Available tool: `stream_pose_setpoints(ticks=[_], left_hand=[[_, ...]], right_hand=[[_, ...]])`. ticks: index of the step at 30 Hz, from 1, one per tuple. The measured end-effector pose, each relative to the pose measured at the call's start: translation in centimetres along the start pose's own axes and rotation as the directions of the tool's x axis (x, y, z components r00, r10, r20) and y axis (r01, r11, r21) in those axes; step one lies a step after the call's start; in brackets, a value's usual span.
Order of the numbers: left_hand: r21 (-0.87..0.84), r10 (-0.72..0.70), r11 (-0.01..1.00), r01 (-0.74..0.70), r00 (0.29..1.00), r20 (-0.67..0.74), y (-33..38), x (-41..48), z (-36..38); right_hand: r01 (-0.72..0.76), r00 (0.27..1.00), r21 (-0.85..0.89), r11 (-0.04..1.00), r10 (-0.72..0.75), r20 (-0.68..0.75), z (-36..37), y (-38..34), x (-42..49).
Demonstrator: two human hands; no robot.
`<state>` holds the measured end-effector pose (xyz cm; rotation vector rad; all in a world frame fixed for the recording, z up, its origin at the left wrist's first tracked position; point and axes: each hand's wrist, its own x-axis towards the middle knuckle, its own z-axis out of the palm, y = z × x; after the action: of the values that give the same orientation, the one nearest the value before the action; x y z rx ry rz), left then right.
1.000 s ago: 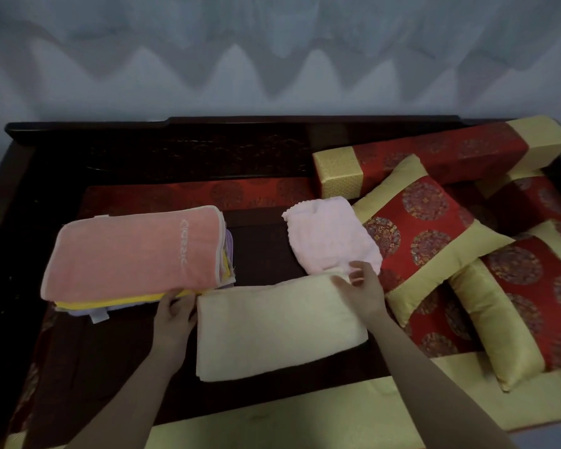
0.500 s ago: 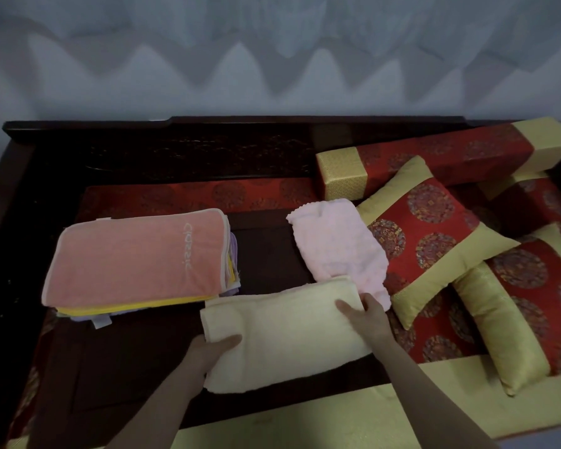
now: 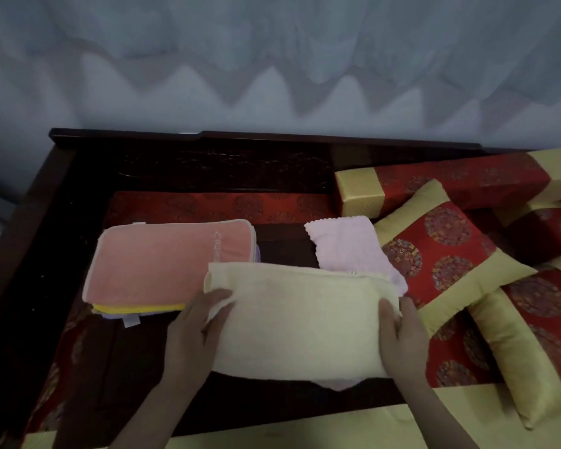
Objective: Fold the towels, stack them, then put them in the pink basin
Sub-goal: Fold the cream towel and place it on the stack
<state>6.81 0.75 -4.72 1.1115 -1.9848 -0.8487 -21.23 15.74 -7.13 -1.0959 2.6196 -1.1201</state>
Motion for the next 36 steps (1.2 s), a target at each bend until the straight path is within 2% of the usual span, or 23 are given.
stream_pose_setpoints(ticks=[4,8,12,14,16,18,19,21,26,30,32,34,36], left_hand=[[0.053,0.067,0.997,-0.060,0.987,-0.147,-0.7,3.3,-4.6],[0.062,-0.117,0.990,0.129,0.977,-0.176,-2.8,7.3,-8.9],[0.153,-0.068,0.982,0.108,0.968,-0.242,-6.0,10.4,-11.6],[0.163,-0.124,0.974,0.160,0.970,-0.208,-9.4,11.4,-11.7],[0.157,-0.327,0.923,0.350,0.932,-0.155,-13.4,12.0,-11.8],[0.114,-0.559,0.820,0.561,0.828,-0.051,-16.3,12.0,-11.8],[0.118,-0.611,0.786,0.607,0.792,0.000,-17.3,11.8,-11.9],[0.140,-0.627,0.774,0.617,0.779,0.031,-18.5,11.2,-12.2],[0.171,-0.564,0.814,0.555,0.826,0.002,-18.6,10.8,-12.1],[0.380,-0.506,0.800,0.464,0.863,0.011,-18.5,11.8,-12.3],[0.474,-0.391,0.800,0.367,0.919,-0.051,-17.6,12.3,-12.1],[0.453,-0.261,0.842,0.292,0.956,-0.131,-14.9,12.4,-11.1],[0.337,-0.197,0.913,0.231,0.971,-0.133,-11.4,11.9,-8.9]], right_hand=[[0.053,0.998,0.048,0.997,-0.055,0.041,0.1,-5.3,1.7],[0.112,0.992,0.124,0.986,-0.119,0.046,3.2,-10.6,4.6],[0.032,0.983,0.153,0.988,-0.059,0.174,9.4,-14.9,7.3],[-0.029,0.960,0.125,0.992,-0.007,0.279,12.7,-15.7,8.0],[-0.147,0.900,0.105,0.984,0.089,0.426,15.7,-16.1,8.3],[-0.332,0.762,0.121,0.936,0.190,0.619,17.2,-16.1,8.2],[-0.383,0.697,0.130,0.914,0.195,0.690,17.5,-16.1,8.0],[-0.366,0.662,0.137,0.921,0.154,0.734,17.7,-15.9,7.5],[-0.255,0.728,0.131,0.958,0.101,0.678,18.3,-14.7,5.8],[-0.332,0.721,0.153,0.931,0.145,0.678,17.3,-12.8,5.6],[-0.293,0.770,0.151,0.944,0.139,0.623,15.7,-11.2,6.0],[-0.248,0.835,0.103,0.963,0.159,0.527,13.5,-8.7,6.6],[-0.210,0.880,-0.037,0.977,0.205,0.429,10.8,-5.4,7.3]])
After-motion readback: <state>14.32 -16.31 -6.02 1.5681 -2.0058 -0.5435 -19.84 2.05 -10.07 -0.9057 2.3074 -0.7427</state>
